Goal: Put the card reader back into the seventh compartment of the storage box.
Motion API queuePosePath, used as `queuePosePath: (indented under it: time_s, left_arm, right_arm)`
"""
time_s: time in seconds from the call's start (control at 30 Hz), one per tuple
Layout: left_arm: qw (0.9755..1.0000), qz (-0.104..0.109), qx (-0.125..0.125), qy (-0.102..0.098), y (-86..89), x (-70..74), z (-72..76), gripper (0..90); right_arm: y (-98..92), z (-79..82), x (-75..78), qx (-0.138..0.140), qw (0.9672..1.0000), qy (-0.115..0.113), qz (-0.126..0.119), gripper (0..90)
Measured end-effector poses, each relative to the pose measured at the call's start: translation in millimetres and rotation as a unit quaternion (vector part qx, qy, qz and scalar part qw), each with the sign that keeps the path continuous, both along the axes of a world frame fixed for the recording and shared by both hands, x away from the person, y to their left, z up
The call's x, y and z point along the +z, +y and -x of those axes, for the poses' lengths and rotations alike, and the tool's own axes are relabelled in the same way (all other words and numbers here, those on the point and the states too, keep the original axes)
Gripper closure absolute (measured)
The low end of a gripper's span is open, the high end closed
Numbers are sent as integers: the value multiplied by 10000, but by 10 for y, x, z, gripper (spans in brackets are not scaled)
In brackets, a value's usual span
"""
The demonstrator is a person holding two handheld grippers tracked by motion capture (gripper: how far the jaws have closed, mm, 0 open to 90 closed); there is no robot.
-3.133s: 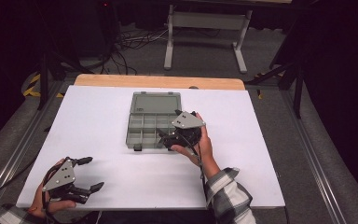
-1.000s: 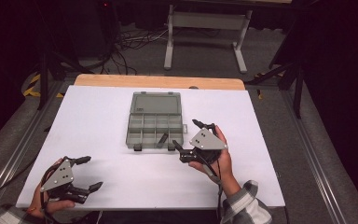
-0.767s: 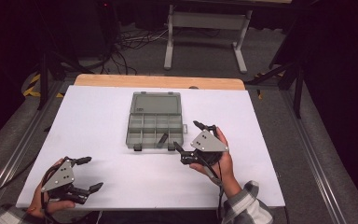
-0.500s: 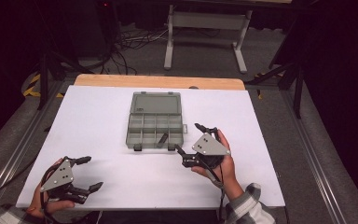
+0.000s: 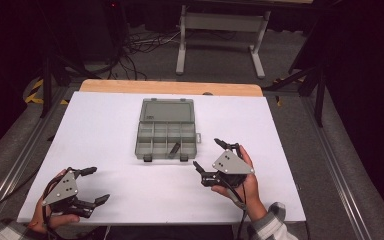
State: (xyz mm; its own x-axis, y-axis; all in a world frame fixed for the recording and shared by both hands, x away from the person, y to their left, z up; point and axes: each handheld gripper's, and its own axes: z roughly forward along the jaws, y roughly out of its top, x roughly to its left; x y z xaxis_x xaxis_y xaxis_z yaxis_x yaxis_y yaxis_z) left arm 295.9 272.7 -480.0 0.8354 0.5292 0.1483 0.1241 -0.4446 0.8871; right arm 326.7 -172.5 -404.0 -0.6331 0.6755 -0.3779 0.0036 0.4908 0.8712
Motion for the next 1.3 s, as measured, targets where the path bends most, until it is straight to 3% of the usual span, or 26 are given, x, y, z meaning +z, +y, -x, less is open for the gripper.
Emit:
queuePosePath:
  time_s: [0.33,0.73,0.9,1.03,1.13,1.3]
  left_arm:
    - [10000,2,-5,-16,-11,4,0,79]
    - [10000,-28,-36,24,-18,-5,-31,77]
    - [10000,-22,-29,56,-27,-10,-56,77]
    - [10000,-56,-21,28,-26,-3,-52,77]
    - [10000,-38,1,15,-17,2,-50,76]
    - [10000,-43,37,14,-16,5,-68,74]
  right_arm:
    - [-57,114,-86,-32,9999,47,139,117]
    - [-208,278,-308,-114,9990,351,255,117]
    - [-306,334,-374,-58,9987,499,111,107]
    - [-395,383,-448,-51,9986,472,241,88]
    - [-495,407,-490,-73,9983,561,104,80]
    - [-586,413,-548,-150,9982,570,114,76]
